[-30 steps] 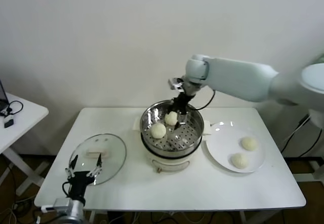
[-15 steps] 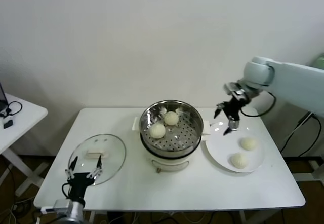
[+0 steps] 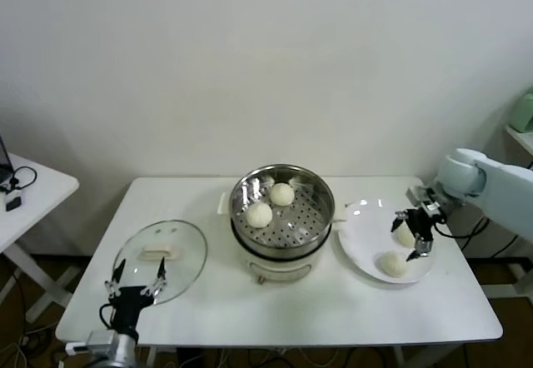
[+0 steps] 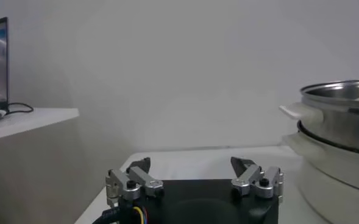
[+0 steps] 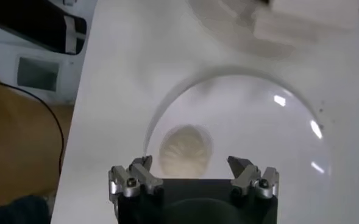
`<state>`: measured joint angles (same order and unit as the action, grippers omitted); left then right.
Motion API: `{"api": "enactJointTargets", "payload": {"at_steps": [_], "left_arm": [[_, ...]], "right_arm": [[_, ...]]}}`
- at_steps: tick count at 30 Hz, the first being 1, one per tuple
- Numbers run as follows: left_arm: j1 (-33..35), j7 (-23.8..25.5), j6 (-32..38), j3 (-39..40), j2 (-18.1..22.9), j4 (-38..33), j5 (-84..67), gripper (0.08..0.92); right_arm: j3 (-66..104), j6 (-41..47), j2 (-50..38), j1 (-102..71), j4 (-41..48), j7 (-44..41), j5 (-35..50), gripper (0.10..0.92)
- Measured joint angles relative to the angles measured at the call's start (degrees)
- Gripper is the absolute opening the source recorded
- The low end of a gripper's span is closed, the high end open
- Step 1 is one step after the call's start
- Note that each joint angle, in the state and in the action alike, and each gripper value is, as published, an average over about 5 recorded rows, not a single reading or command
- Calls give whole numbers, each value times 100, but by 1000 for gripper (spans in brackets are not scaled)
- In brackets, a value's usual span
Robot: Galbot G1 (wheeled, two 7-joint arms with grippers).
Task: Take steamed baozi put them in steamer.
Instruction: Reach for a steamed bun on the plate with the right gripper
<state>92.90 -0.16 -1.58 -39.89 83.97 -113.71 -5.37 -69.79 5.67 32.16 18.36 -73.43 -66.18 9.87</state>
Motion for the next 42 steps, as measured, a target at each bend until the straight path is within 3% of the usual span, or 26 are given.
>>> {"api": "enactJointTargets", "payload": {"at_steps": [13, 35, 42], "left_arm": [[3, 0, -7, -32, 24, 54, 53, 823], [-53, -4, -13, -23, 35, 178, 82, 823], [-57, -5, -13, -22, 41, 178, 82, 823]], "right_arm": [[846, -152, 206, -1072, 530, 76, -637, 823], [1277, -222, 702, -1531, 1091, 97, -948, 818], [1315, -238, 737, -1542, 1147, 85, -968, 697]]}}
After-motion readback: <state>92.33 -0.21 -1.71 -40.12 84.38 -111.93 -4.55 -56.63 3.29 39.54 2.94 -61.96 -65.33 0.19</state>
